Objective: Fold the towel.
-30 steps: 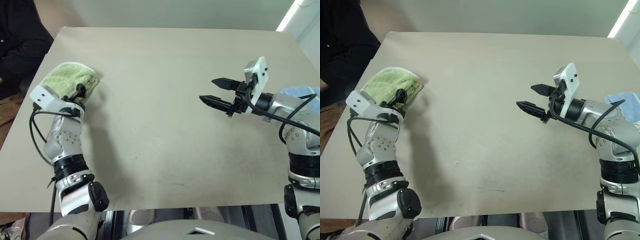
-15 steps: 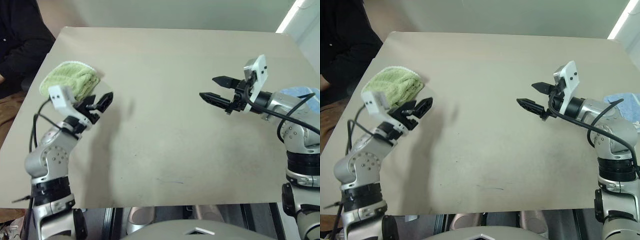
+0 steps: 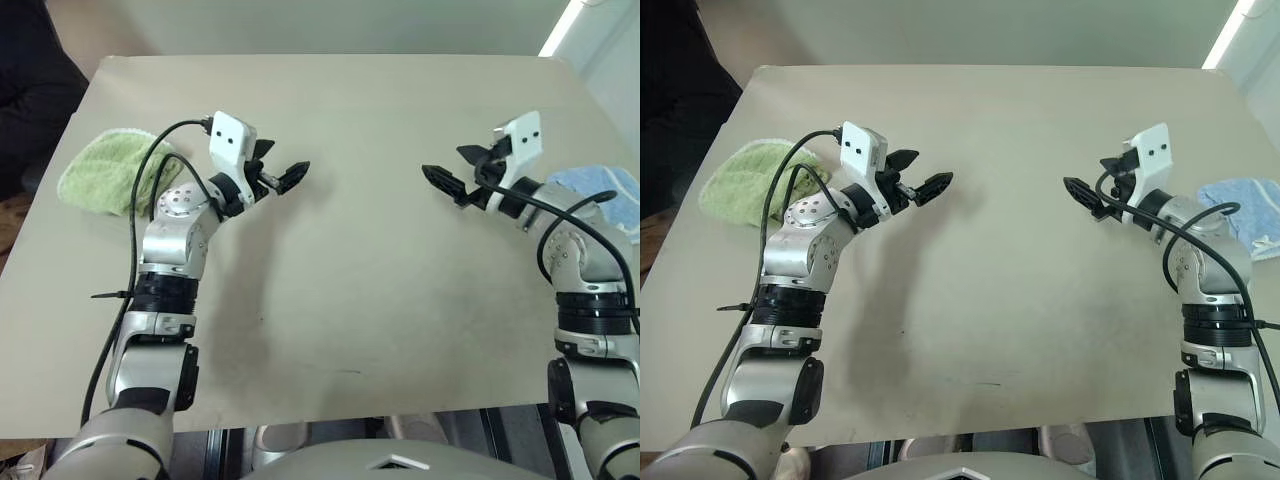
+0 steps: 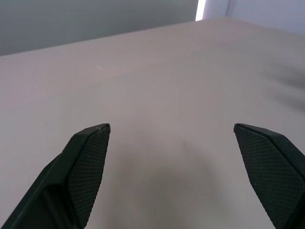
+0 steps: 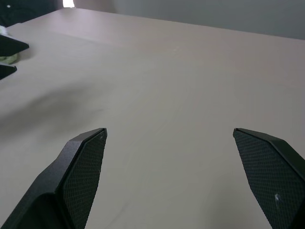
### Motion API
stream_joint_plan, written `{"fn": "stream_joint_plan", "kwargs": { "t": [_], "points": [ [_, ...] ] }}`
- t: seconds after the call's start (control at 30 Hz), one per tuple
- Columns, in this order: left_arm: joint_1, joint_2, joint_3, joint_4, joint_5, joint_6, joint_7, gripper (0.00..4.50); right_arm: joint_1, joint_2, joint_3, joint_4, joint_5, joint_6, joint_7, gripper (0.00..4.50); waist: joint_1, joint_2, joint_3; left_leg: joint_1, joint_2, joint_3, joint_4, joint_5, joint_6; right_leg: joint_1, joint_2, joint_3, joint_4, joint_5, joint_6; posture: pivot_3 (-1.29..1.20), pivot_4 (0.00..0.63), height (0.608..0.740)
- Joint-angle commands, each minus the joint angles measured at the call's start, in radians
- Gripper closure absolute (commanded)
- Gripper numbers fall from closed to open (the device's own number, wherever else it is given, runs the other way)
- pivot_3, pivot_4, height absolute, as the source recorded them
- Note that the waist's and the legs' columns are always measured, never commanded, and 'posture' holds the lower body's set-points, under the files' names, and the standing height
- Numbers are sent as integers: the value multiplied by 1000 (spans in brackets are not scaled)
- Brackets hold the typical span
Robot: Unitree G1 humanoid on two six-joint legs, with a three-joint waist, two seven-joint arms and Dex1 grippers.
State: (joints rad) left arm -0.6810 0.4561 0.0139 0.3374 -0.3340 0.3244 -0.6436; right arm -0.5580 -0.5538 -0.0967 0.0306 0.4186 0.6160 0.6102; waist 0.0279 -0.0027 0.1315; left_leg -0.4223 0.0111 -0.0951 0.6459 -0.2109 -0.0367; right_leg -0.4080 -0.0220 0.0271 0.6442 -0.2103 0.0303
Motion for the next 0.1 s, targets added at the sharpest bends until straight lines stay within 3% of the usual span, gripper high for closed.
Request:
{"fn": "stream_joint_plan", "kwargs": {
  "t": [0.03, 0.1],
  "points": [
    [7, 13, 29, -26, 4, -12, -19, 28, 34, -13, -39, -77, 19, -2, 6, 0, 0, 0, 0, -2, 1, 1, 0, -1, 0, -2, 0, 0, 0, -1, 0, 0, 150, 740],
    [28, 14, 40, -45, 1, 2, -19, 28, 66, -21, -57, -119, 41, 14, 13, 0, 1, 0, 0, -7, 2, 2, 0, -2, -1, -8, 1, 0, 0, -2, -1, 0, 150, 740]
  ]
}}
